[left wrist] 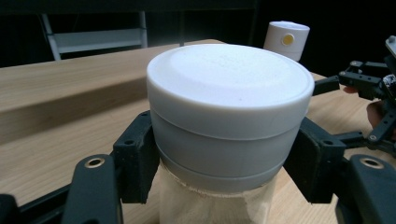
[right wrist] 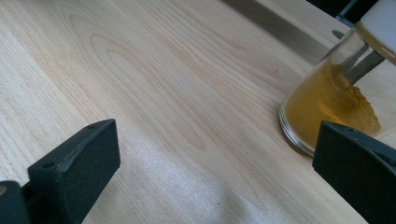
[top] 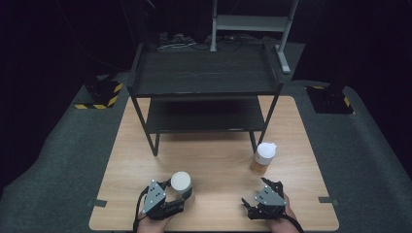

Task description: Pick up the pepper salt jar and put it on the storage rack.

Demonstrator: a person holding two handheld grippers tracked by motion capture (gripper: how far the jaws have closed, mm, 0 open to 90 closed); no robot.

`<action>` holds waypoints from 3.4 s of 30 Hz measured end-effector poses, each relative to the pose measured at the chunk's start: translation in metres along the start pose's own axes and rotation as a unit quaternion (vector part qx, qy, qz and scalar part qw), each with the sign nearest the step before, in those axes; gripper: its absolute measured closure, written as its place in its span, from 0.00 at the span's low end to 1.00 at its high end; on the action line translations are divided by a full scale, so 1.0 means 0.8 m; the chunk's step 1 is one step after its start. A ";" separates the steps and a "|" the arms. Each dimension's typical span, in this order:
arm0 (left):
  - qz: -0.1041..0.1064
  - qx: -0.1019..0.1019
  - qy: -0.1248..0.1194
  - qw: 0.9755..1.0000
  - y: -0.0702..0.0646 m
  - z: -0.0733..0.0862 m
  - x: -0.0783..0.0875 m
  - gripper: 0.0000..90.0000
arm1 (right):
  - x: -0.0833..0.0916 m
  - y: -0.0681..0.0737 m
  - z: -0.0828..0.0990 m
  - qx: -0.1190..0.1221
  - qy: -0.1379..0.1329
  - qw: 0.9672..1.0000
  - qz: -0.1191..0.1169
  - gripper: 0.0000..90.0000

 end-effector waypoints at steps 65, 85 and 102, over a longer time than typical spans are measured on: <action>-0.045 -0.003 -0.121 0.992 0.002 -0.121 0.049 0.38 | 0.000 -0.001 0.001 0.004 -0.002 1.000 -0.006 0.00; -0.047 -0.024 -0.139 0.989 0.006 -0.179 0.038 0.38 | 0.001 -0.002 0.001 0.001 -0.003 1.000 -0.006 0.00; -0.045 -0.028 -0.161 0.985 0.013 -0.236 0.029 0.38 | 0.001 -0.003 0.002 -0.001 -0.007 1.000 -0.008 0.00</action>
Point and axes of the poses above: each handheld gripper's, and its own axes: x roughly backward along the jaws, z roughly out of its underside, y roughly to its left, the point moved 5 cm from there along -x, roughly forward along the jaws, and after that the axes turned 6 degrees about -z, right-handed, at the moved point
